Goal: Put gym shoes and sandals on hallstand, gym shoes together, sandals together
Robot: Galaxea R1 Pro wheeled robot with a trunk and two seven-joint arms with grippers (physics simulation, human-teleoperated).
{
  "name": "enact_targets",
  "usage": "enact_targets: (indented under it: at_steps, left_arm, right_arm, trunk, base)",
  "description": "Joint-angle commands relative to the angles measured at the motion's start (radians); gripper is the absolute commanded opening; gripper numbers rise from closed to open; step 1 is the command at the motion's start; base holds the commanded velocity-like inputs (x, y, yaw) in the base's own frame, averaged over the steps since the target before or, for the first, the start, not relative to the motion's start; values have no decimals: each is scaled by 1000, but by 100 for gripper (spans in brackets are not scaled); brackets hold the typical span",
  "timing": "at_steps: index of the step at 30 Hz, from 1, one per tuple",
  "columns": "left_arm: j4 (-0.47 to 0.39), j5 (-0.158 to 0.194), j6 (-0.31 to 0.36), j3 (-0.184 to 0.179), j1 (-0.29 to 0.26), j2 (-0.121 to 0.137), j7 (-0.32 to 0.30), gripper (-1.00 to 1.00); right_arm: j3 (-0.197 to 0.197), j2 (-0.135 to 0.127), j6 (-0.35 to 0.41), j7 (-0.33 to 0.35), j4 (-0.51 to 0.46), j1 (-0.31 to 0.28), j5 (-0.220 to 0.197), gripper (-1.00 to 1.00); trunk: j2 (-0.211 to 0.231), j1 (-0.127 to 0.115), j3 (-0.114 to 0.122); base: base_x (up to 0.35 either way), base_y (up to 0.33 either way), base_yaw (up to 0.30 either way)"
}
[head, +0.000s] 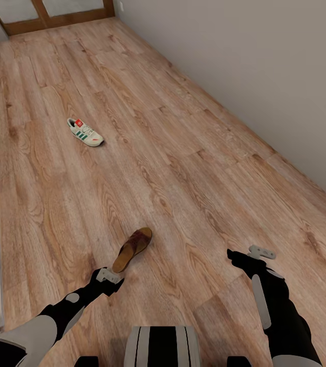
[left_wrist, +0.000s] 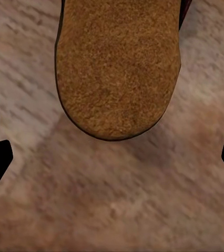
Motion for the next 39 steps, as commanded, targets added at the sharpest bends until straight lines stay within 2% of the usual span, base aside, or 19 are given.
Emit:
enact_targets:
  at_steps: [1, 39]
  left_arm:
    - [0, -2, -4, -2, -1, 0, -1, 100]
    - [0, -1, -4, -2, -1, 0, 2, 100]
  right_arm:
    - [-1, 1, 4, -7, -1, 0, -9, 100]
    - [-1, 1, 4, -7, -2, 0, -9, 100]
  trunk:
    - [0, 0, -1]
    - [0, 0, -1]
  base:
    - [0, 0, 0]
    - [26, 0, 0]
